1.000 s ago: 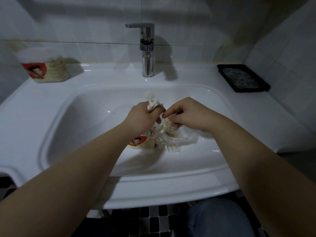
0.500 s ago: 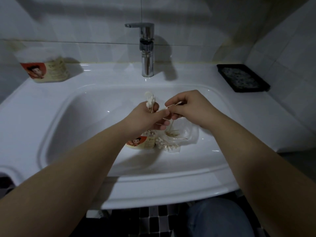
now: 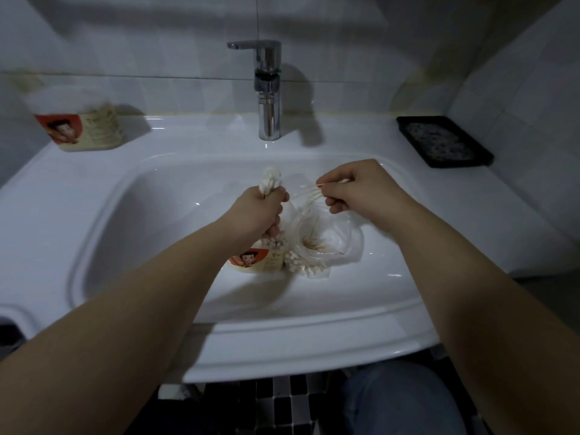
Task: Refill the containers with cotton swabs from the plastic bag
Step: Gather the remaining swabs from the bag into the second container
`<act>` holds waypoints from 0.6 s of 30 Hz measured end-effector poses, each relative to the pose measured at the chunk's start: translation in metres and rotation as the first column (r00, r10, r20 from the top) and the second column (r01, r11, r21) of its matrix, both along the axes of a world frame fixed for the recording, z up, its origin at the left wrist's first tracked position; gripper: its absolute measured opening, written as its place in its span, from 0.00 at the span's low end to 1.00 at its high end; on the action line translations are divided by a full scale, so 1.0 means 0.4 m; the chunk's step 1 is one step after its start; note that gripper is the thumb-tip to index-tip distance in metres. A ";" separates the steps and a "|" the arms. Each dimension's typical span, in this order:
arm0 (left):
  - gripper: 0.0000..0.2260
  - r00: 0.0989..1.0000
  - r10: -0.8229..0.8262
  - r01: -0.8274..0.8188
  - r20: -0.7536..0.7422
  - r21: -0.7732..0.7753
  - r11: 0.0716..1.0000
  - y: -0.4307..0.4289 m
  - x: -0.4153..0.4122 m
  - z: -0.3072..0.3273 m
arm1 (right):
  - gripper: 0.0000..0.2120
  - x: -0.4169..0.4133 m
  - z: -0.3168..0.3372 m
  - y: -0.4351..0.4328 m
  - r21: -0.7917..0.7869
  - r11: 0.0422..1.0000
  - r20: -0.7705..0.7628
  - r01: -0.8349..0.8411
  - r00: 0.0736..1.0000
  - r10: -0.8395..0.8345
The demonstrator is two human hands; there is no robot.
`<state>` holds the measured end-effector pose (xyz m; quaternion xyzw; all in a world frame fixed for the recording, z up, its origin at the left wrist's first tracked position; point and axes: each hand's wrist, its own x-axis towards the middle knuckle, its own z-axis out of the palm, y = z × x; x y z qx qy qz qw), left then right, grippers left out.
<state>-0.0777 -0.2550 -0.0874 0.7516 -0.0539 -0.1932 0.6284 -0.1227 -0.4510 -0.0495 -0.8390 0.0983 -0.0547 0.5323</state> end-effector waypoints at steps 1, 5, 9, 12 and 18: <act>0.14 1.000 0.016 -0.016 0.009 -0.011 1.000 -0.001 -0.002 0.003 | 0.06 -0.002 0.000 0.006 -0.010 0.999 -0.020 -0.037 0.999 0.037; 0.16 0.999 -0.034 0.035 0.039 -0.033 0.999 -0.006 -0.019 0.014 | 0.07 -0.011 -0.001 0.026 -0.059 0.985 -0.078 -0.161 0.985 0.157; 0.11 0.983 -0.186 0.181 -0.005 -0.207 0.961 -0.005 -0.030 0.022 | 0.06 -0.010 -0.005 0.030 -0.054 0.982 -0.071 -0.183 0.981 0.179; 0.16 0.985 -0.169 0.173 0.038 -0.181 0.968 -0.002 -0.029 0.020 | 0.06 -0.012 -0.003 0.031 -0.013 0.986 -0.071 -0.167 0.984 0.165; 0.18 0.980 -0.186 0.194 0.063 -0.161 0.968 0.005 -0.020 0.019 | 0.05 -0.005 -0.004 0.031 0.104 0.992 -0.029 -0.069 0.997 0.072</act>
